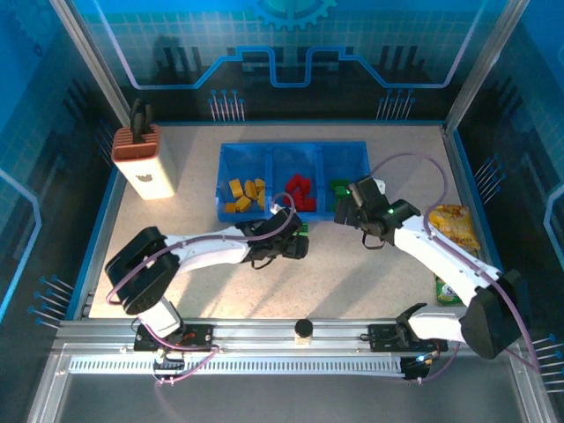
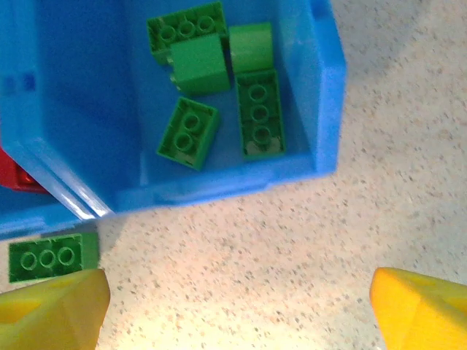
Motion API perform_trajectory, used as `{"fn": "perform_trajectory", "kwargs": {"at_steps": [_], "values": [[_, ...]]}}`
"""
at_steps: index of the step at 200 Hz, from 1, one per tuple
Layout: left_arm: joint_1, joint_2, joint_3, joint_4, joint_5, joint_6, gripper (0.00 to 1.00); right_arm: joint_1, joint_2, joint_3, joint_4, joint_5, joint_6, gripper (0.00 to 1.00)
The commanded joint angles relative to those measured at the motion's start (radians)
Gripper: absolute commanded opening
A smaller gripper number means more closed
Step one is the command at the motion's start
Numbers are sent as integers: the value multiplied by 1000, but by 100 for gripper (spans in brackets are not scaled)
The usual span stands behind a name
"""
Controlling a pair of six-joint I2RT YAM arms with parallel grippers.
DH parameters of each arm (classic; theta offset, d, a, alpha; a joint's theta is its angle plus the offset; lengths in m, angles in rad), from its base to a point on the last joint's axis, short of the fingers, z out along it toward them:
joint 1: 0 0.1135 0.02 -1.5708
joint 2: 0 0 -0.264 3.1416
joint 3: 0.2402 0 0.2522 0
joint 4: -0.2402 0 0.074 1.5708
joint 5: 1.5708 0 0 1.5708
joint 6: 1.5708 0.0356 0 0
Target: Sort the legos into containers by color
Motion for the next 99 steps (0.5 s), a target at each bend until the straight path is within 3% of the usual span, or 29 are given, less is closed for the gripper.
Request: {"fn": "perform_trajectory", "kwargs": {"at_steps": [1, 99], "values": [[-6, 66, 89, -57, -38, 4, 80, 8, -65, -39, -10, 33, 41, 93], [-8, 324, 368, -249, -171, 8, 80, -9, -229, -181, -28, 48, 79, 93]]}}
